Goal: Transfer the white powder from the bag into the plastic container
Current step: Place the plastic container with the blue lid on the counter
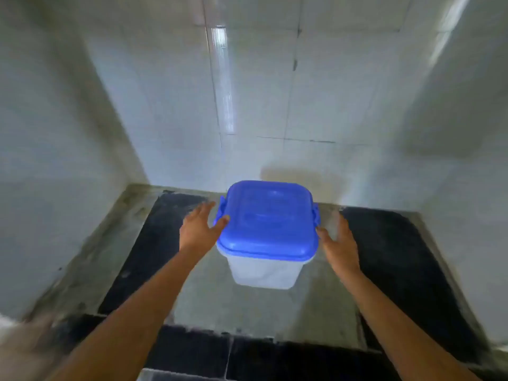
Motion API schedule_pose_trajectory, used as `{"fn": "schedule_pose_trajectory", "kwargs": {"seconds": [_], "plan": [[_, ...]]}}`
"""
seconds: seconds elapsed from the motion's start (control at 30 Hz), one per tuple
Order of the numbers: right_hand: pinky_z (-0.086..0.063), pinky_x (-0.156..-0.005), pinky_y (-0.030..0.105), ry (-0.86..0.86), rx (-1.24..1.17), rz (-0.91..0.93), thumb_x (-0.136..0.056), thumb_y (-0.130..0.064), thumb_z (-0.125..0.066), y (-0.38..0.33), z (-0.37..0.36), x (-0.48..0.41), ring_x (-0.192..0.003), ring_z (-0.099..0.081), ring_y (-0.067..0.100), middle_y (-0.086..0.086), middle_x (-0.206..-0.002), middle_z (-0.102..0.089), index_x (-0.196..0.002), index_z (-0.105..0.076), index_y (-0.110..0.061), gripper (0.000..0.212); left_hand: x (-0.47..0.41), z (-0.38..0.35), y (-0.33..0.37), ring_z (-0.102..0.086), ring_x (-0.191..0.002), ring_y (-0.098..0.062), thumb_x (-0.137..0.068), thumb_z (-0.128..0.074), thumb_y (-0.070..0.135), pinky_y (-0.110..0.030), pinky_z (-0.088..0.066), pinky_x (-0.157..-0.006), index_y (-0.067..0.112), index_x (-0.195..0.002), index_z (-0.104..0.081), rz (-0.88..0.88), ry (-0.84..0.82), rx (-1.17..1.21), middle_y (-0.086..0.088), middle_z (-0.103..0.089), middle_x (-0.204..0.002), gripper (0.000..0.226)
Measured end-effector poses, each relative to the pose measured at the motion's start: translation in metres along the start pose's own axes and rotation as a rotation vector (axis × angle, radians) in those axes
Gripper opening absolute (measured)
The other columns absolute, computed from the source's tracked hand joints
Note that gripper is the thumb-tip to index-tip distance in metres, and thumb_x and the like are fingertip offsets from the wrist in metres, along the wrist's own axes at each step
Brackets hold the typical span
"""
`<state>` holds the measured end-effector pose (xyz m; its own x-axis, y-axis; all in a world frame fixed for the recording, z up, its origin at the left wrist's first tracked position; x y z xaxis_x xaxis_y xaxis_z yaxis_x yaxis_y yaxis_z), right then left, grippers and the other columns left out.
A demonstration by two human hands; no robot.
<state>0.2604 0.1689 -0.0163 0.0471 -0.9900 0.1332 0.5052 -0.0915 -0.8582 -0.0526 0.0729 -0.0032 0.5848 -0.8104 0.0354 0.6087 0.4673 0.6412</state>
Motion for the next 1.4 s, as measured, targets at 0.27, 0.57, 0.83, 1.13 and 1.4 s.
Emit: {"fn": "schedule_pose_trajectory", "kwargs": {"seconds": [0.27,0.57,0.83,1.13,1.4], "plan": [[-0.050,-0.087,0.039,-0.163,-0.612,-0.116,-0.087,-0.051,-0.052,0.077,-0.091,-0.114,-0.102,-0.062,0.022,-0.001,-0.118,-0.061,-0.132,-0.049,-0.024,0.052,-0.080,-0.116,-0.068,-0.065,-0.097,-0.030,-0.079,-0.061,0.057,-0.044,-0.051,-0.092,0.013,-0.119,-0.058,0.260,-0.218,0.810,-0.014,-0.066,-0.115,0.060],[-0.049,-0.083,0.040,-0.222,-0.783,-0.160,-0.086,-0.033,-0.061,0.033,-0.058,-0.067,-0.094,-0.064,0.030,0.004,-0.098,-0.069,-0.110,-0.065,-0.021,0.026,-0.042,-0.088,-0.041,-0.064,-0.094,-0.033,-0.086,-0.056,0.046,-0.045,-0.051,-0.091,0.018,-0.113,-0.064,0.327,-0.258,1.028,-0.014,-0.069,-0.106,0.040],[-0.048,-0.089,0.047,-0.270,-0.733,-0.254,-0.078,-0.047,-0.065,-0.066,0.032,0.049,-0.094,-0.062,0.031,0.006,-0.098,-0.066,-0.105,-0.066,-0.023,0.036,0.075,0.064,0.039,-0.065,-0.102,-0.032,-0.075,-0.061,0.053,-0.048,-0.049,-0.097,0.023,-0.111,-0.067,0.393,-0.253,1.002,-0.012,-0.069,-0.113,0.047],[-0.052,-0.088,0.043,-0.179,-0.717,-0.453,-0.083,-0.039,-0.065,-0.190,0.176,0.243,-0.111,-0.061,0.034,0.012,-0.121,-0.064,-0.120,-0.063,-0.014,0.045,0.246,0.249,0.135,-0.063,-0.110,-0.033,-0.066,-0.068,0.058,-0.051,-0.048,-0.099,0.023,-0.115,-0.064,0.485,-0.277,0.931,-0.013,-0.066,-0.120,0.060],[-0.054,-0.085,0.039,-0.139,-0.750,-0.460,-0.079,-0.042,-0.067,-0.261,0.276,0.377,-0.104,-0.065,0.028,0.006,-0.116,-0.067,-0.116,-0.066,-0.016,0.045,0.367,0.368,0.215,-0.067,-0.099,-0.027,-0.082,-0.059,0.052,-0.042,-0.053,-0.089,0.038,-0.090,-0.071,0.449,-0.306,0.929,-0.001,-0.072,-0.105,0.020]]}}
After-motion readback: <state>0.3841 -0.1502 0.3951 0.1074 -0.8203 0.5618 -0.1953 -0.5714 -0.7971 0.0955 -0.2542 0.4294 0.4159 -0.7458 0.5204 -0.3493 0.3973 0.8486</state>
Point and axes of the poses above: each hand's wrist, its own x-axis away from the middle knuckle, its own z-axis out of the back of the hand, y = z × x, the point moved 9 cm from there along -x, towards the middle knuckle
